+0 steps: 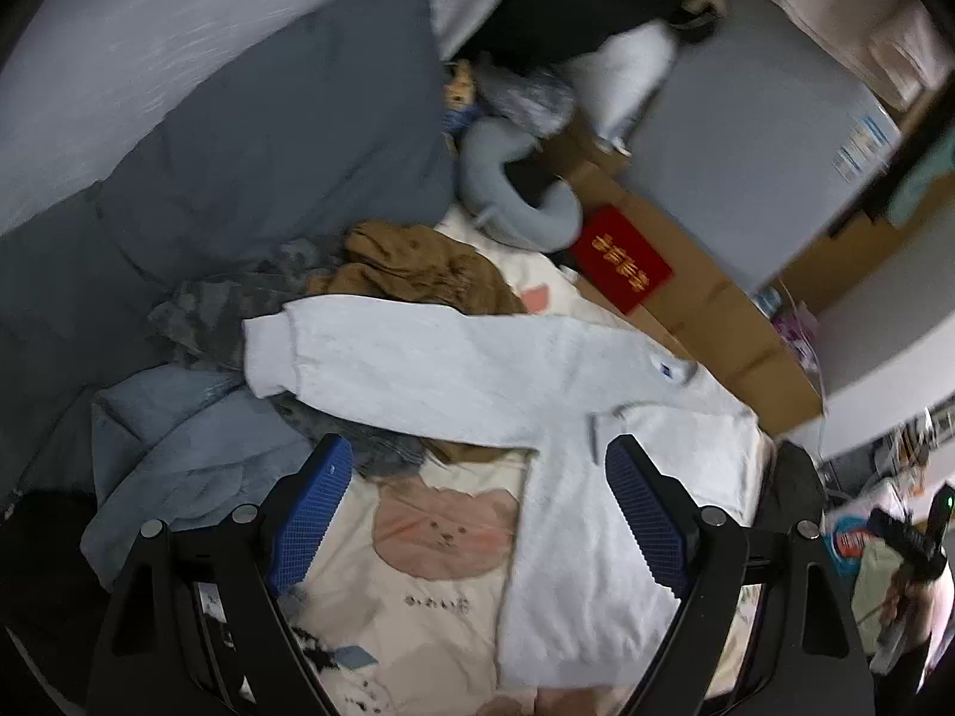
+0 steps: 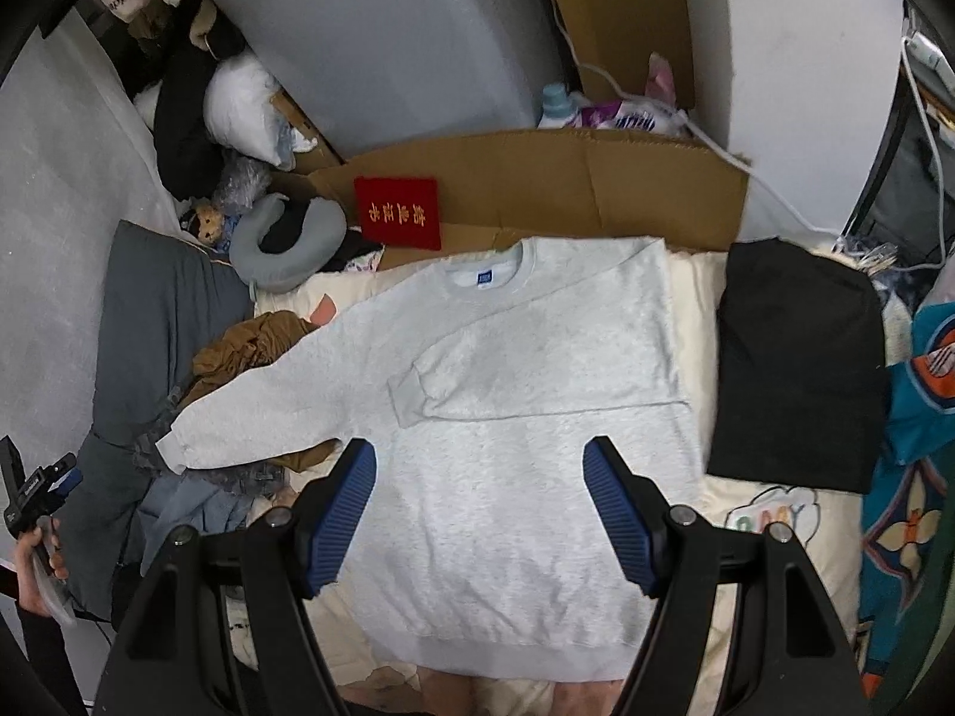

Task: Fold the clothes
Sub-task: 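Lift both grippers up away from the sweatshirt, then move the left gripper toward the unfolded grey sleeve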

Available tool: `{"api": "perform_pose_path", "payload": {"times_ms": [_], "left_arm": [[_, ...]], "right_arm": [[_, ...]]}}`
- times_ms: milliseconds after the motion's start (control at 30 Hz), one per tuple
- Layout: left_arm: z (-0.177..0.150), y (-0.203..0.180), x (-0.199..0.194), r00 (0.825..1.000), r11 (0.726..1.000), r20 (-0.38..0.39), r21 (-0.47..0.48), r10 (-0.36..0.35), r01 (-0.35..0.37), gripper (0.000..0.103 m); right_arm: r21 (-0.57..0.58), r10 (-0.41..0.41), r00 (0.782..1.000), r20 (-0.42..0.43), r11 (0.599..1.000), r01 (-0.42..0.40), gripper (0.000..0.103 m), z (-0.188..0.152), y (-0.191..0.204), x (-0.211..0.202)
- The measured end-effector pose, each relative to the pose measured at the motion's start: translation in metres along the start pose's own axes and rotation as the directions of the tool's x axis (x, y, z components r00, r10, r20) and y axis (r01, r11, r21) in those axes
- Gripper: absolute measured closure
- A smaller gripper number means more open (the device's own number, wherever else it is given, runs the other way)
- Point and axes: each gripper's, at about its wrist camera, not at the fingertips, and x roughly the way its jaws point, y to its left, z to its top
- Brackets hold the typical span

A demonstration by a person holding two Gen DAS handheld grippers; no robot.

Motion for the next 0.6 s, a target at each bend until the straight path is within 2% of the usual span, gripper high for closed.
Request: {"api": "perform_pose_path", "payload": {"times_ms": [300, 600], "left_arm": [[0.013, 0.045, 0.045, 0.996, 0.992, -0.007, -0.087, 0.088, -0.088, 0.016], [0.014, 0.068, 0.106, 0.981, 0.98, -0.038, -0.059, 0.188, -0.19, 0.016]], "right_arm": [[-0.001, -0.017, 0.998, -0.052, 1.0, 0.017, 0.033, -0.008, 0.0, 0.056], [-0.038, -0.035, 0.996, -0.077, 0.999, 0.032, 0.033, -0.018, 0.005, 0.103]]}}
